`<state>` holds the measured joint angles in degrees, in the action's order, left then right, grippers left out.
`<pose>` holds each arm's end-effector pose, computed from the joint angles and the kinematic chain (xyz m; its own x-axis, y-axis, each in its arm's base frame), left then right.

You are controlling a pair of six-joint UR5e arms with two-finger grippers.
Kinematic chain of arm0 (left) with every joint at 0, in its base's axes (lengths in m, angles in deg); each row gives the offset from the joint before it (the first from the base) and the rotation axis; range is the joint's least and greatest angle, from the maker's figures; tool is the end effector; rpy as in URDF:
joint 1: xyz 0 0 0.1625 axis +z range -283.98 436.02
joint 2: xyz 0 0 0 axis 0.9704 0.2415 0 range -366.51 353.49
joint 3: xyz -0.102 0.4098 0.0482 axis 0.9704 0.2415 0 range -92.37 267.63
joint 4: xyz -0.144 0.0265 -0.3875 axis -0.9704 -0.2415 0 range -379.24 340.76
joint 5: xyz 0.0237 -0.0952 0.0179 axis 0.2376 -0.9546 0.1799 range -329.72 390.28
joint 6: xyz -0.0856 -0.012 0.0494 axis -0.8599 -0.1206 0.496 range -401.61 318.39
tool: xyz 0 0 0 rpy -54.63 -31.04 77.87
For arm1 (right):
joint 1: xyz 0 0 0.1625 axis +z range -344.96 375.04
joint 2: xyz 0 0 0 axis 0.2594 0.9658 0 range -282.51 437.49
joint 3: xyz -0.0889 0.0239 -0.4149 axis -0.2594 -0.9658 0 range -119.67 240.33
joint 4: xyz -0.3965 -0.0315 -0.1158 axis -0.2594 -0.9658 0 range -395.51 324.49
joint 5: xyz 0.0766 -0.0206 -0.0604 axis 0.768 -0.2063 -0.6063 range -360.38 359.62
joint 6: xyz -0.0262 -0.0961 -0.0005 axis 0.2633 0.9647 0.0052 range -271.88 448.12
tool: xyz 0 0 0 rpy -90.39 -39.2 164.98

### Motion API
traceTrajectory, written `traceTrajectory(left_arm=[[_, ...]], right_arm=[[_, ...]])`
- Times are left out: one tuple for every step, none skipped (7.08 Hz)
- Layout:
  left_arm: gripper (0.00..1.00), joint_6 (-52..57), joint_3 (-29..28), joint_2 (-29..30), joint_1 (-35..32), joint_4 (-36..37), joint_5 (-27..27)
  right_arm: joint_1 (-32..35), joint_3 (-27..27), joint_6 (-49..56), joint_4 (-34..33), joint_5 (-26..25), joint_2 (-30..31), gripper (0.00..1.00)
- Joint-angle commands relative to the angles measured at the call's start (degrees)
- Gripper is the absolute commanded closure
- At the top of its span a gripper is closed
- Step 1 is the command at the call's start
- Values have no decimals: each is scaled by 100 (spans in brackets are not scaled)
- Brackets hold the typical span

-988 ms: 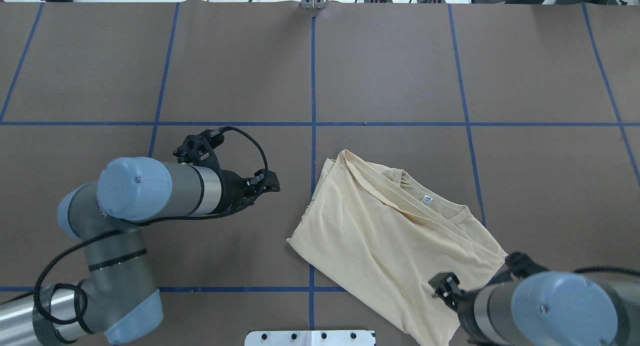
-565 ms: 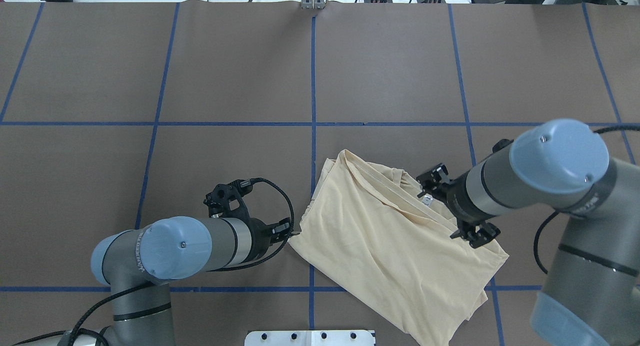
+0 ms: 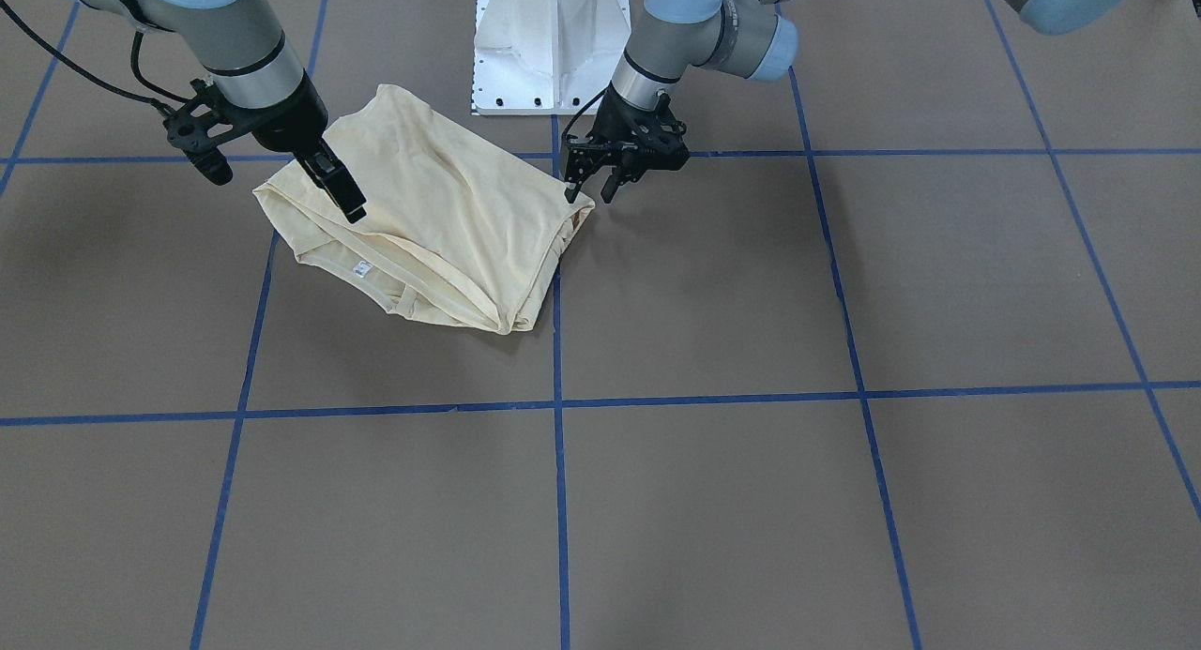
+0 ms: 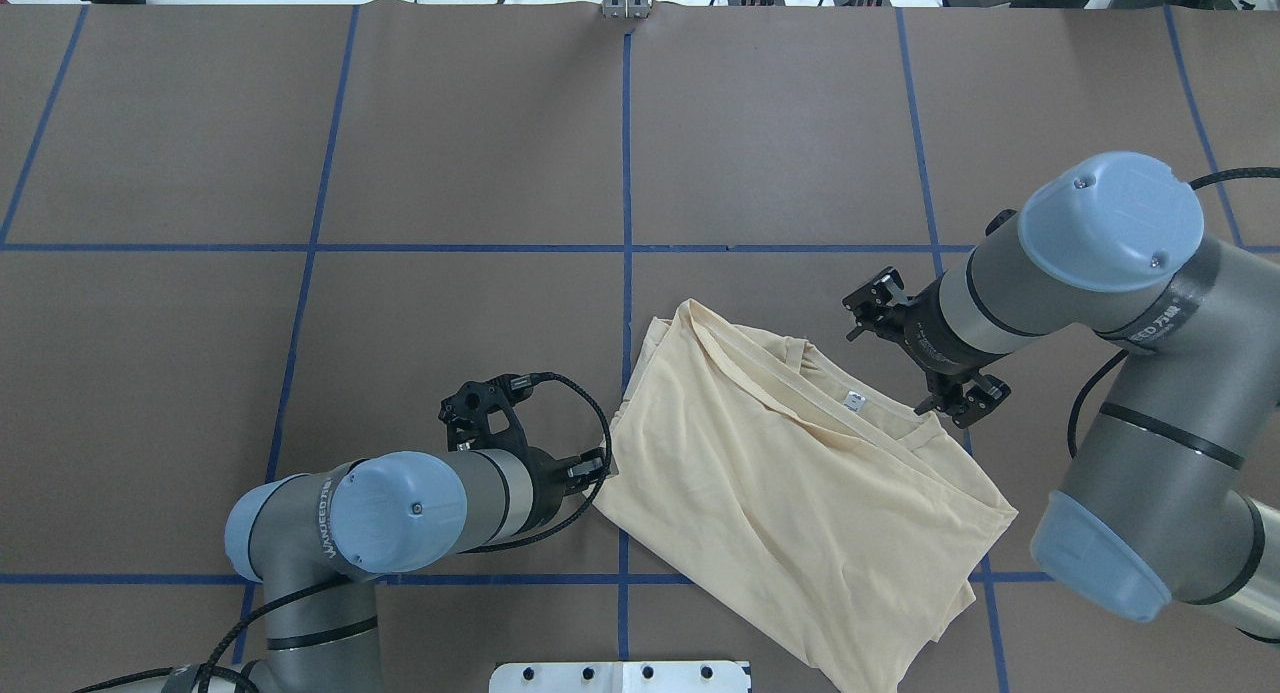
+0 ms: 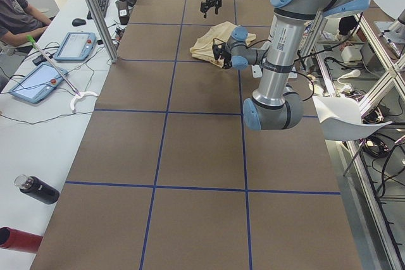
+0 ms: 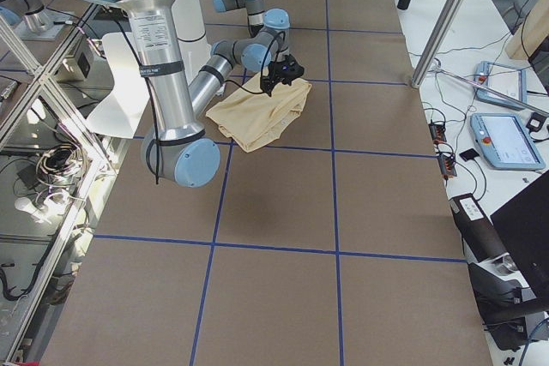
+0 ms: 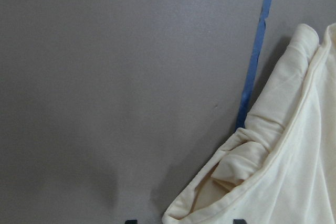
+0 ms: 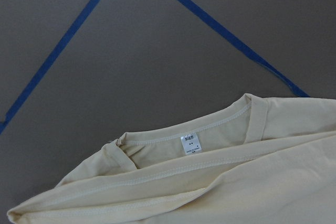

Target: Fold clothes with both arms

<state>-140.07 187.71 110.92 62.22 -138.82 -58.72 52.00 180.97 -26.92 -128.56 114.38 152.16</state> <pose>0.5868 -0.2833 0.2479 0.3365 -0.2341 -0.9121 0.3069 0.9430 -0.1288 -0.3600 -0.3856 0.2886 0.3953 0.7787 0.4872 -0.5359 0.6263 -0.5661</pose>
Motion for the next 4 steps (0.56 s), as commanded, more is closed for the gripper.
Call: traceTrajectory(left_arm=[[53,152,-93,43,10,-4,-12],[81,152,-111,43,1,-13,-12],[100,169,-102,43,1,-4,-12],[100,187,11,34,-17,5,-4]], right_arm=[[48,-6,17,-11,64,4,0],[66,-15,17,-11,99,4,0],[66,-15,17,-20,108,13,0],[66,-23,17,-11,108,13,0]])
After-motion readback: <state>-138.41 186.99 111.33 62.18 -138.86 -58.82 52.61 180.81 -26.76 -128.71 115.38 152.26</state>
